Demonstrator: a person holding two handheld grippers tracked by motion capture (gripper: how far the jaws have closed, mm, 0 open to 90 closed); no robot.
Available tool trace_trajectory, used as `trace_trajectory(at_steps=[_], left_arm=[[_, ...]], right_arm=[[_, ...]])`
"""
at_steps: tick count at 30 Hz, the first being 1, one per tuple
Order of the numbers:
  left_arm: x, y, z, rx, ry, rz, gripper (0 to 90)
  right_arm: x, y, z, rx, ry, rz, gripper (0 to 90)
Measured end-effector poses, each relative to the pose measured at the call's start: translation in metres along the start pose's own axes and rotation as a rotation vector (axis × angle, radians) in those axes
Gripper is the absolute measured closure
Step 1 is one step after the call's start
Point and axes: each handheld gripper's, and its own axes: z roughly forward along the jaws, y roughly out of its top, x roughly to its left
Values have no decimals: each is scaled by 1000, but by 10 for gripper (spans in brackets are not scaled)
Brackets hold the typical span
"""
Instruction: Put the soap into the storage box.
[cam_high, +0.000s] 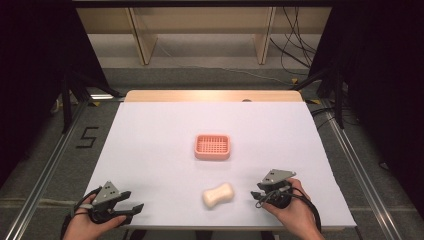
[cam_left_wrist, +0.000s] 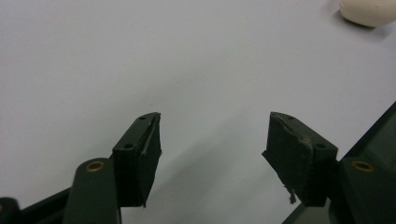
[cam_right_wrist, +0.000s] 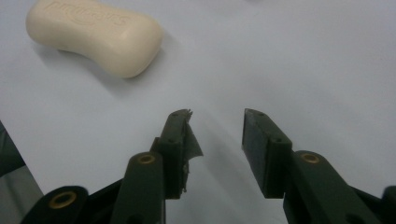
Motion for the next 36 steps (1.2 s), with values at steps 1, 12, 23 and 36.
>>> trace_trajectory(at_steps=[1, 12, 23, 36], left_arm=[[0, 0, 0, 0, 0, 0, 351], [-1, -1, 0, -1, -8, 0, 349], [-1, -1, 1, 0, -12, 7, 348], [1, 0, 1, -1, 2, 53, 347]], right_arm=[[0, 0, 0, 0, 0, 0, 593], [9, 25, 3, 247, 129, -326, 474], [7, 57, 5, 445, 156, -478, 428], [15, 85, 21, 481, 193, -593, 378]])
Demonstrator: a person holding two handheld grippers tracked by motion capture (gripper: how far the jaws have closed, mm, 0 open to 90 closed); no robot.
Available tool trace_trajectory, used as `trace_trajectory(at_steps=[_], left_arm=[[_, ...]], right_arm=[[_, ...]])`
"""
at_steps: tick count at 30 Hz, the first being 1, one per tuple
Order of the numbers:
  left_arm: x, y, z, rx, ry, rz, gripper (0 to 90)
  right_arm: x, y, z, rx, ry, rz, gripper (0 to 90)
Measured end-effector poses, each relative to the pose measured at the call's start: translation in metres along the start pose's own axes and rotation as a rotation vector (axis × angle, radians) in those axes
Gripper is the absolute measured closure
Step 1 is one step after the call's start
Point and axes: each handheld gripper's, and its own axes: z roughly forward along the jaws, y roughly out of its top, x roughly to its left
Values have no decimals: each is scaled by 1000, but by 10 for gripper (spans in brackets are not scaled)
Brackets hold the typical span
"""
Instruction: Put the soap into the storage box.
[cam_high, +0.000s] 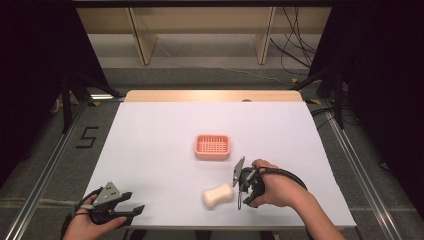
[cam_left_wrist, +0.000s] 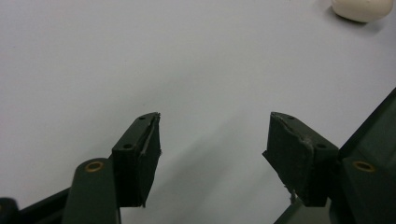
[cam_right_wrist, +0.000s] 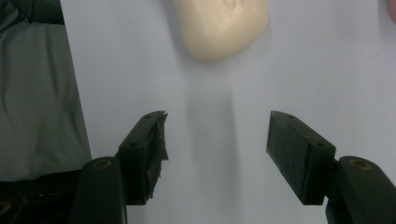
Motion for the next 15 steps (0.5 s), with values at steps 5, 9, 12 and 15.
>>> trace_trajectory(at_steps=[5, 9, 12, 15], left_arm=[[-2, 0, 0, 4, -18, -31, 347], [-4, -1, 0, -6, -24, -51, 347], [-4, -1, 0, -6, -25, -51, 347], [-5, -1, 0, -4, -28, -70, 347]], right_arm=[[1, 8, 0, 17, 14, 27, 373], [-1, 12, 1, 8, 11, 21, 380], [-1, 16, 2, 7, 4, 5, 379], [-2, 20, 3, -1, 2, -8, 375]])
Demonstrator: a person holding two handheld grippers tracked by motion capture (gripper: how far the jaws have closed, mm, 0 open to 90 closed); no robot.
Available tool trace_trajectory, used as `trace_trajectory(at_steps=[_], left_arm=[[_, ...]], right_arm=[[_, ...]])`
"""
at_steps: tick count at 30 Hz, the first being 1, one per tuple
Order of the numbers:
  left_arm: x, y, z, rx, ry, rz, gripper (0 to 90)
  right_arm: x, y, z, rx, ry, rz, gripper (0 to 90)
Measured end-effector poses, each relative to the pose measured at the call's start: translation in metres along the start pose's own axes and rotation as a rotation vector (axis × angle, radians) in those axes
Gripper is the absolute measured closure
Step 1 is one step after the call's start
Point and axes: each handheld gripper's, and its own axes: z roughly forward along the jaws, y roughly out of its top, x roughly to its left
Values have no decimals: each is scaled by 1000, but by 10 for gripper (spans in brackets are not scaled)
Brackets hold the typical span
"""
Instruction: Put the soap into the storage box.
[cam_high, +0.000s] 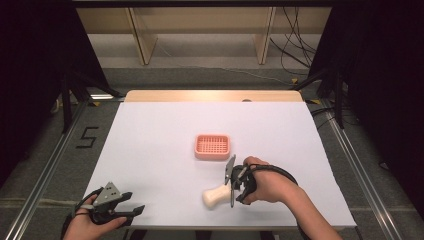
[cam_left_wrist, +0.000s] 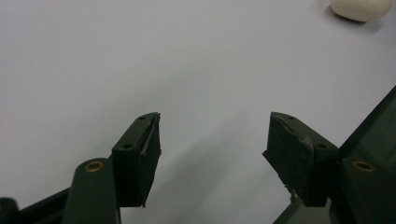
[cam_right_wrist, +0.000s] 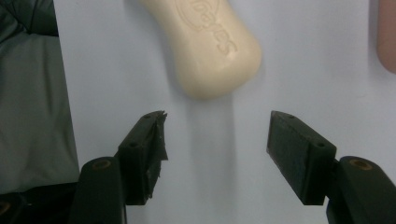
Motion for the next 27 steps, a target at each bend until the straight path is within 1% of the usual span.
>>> trace_trajectory(at_steps=[2, 3, 5, 6, 7, 8, 9, 10, 11, 12, 13, 14, 15, 16, 17, 18, 20, 21, 22, 23, 24, 25, 26, 27], left_arm=[[0, 0, 0, 0, 5, 7, 347], [1, 0, -1, -1, 4, 21, 347], [1, 0, -1, -1, 3, 21, 347], [0, 0, 0, 0, -1, 3, 347], [0, 0, 0, -3, 3, 3, 347], [0, 0, 0, -3, 3, 3, 347], [0, 0, -1, 3, -2, 4, 347], [0, 0, -1, 3, -2, 4, 347], [0, 0, -1, 1, 1, 6, 347], [0, 0, -1, 1, 1, 6, 347], [0, 0, 0, -2, -1, 3, 347], [0, 0, -1, 1, 1, 8, 347], [0, 0, -1, 1, 0, 6, 347], [0, 0, -1, 1, 0, 6, 347], [0, 0, -1, 1, -1, 5, 346], [0, 0, -1, 2, 0, 6, 346], [0, 0, -1, 1, 0, 6, 346], [0, 0, -1, 1, 0, 6, 346], [0, 0, -1, 1, 0, 6, 347], [0, 0, -1, 1, -1, 6, 346], [0, 0, -1, 1, -1, 6, 346], [0, 0, -1, 1, -2, 6, 347], [0, 0, -1, 1, -2, 6, 346], [0, 0, -1, 1, -1, 7, 346]], right_arm=[[0, 2, 0, 8, 5, 6, 374], [0, 3, 0, 10, 5, 6, 373], [-3, 8, 1, -12, 6, -25, 367], [-2, 9, 1, -4, 1, -18, 365], [-1, 11, 0, 2, 11, 5, 360], [-1, 11, 0, 2, 11, 5, 360], [-1, 14, 0, 0, 6, -9, 355], [-1, 14, 0, 0, 6, -9, 355], [-3, 16, 1, -4, 1, -32, 351], [-3, 16, 1, -4, 1, -32, 351], [-4, 18, 1, -11, 12, -45, 349], [-4, 19, 2, -12, 3, -48, 349], [-4, 21, 2, -6, 6, -50, 351], [-4, 22, 3, -6, 12, -61, 350], [-6, 23, 4, -14, 3, -87, 349], [-4, 25, 4, -4, 5, -60, 346], [-6, 27, 6, -14, 2, -95, 342], [-4, 29, 5, 0, 3, -87, 338], [-4, 29, 5, 0, 3, -87, 338], [-3, 32, 7, -22, 25, -83, 333], [-3, 32, 7, -22, 25, -83, 333], [-6, 33, 9, -8, 7, -123, 330], [-6, 33, 9, -8, 7, -123, 330], [-3, 35, 9, -5, 39, -70, 327]])
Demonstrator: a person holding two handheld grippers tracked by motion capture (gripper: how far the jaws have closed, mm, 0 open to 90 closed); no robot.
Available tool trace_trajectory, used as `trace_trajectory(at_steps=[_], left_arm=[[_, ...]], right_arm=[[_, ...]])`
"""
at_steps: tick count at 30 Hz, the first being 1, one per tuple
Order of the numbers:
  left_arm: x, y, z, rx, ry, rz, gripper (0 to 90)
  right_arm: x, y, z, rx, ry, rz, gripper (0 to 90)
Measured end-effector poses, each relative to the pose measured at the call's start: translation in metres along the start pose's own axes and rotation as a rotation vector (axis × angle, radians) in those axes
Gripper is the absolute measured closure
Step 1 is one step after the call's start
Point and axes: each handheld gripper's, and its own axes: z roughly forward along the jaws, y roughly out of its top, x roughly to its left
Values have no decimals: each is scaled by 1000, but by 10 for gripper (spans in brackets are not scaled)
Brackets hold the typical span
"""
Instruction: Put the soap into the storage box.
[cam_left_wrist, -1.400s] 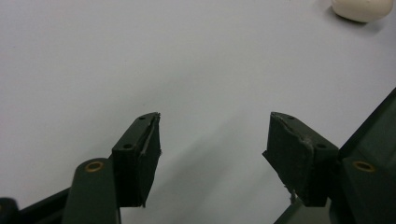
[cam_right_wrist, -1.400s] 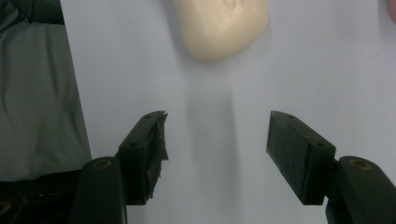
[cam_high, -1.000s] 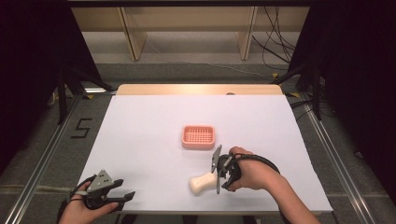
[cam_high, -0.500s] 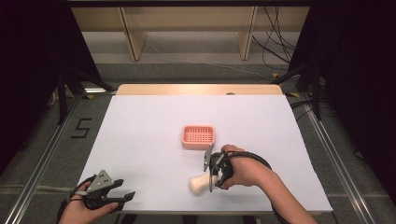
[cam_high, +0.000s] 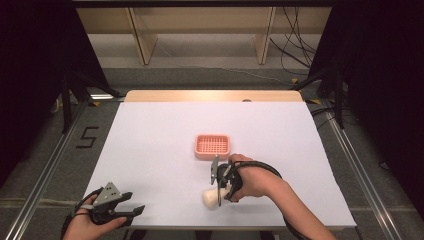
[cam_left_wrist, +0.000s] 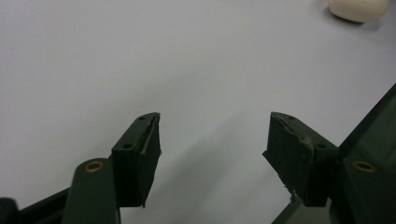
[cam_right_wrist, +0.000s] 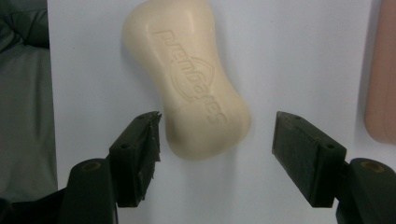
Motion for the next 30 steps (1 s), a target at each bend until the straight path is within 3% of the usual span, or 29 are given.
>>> trace_trajectory(at_steps=[1, 2, 5, 6, 8, 9, 13, 14, 17, 18, 19, 20, 26, 28, 30], left_arm=[[0, 0, 0, 0, 0, 0, 346], [0, 0, 0, 0, -1, 0, 346], [0, 0, 0, 0, -1, -1, 346], [0, 0, 0, 0, 0, 0, 346], [0, 0, 0, -1, 1, -1, 346], [1, 1, -1, 8, 3, 28, 346], [1, 1, -1, 7, 2, 28, 346], [0, 1, 0, 0, 2, 14, 346], [0, 0, 0, -1, 0, -3, 346], [1, 1, -1, 7, 2, 28, 346], [1, 1, -1, 4, 1, 28, 346], [1, 1, -1, 6, 1, 27, 346], [2, 1, -1, 5, 0, 27, 346], [2, 0, -1, 6, 1, 27, 346], [2, 1, 0, 3, -2, 28, 346]], right_arm=[[0, 0, 0, 0, 0, 0, 327], [-2, 1, 1, 10, -25, -40, 325], [0, 3, 3, 3, 1, -19, 323], [-3, 4, 4, -12, 1, -50, 322], [-3, 5, 5, 6, -22, -60, 322], [-7, 7, 7, -8, -17, -127, 321], [-1, 8, 7, 19, -5, -37, 320], [-4, 9, 8, 5, -12, -73, 320], [-4, 11, 9, 34, 6, -61, 318], [-4, 11, 9, 26, -4, -80, 318], [-6, 12, 10, 19, -7, -102, 317], [-4, 12, 10, 43, 4, -67, 317], [-5, 15, 12, 48, 12, -85, 316], [-6, 17, 13, 44, 11, -111, 316], [-5, 18, 13, 53, 20, -94, 316]])
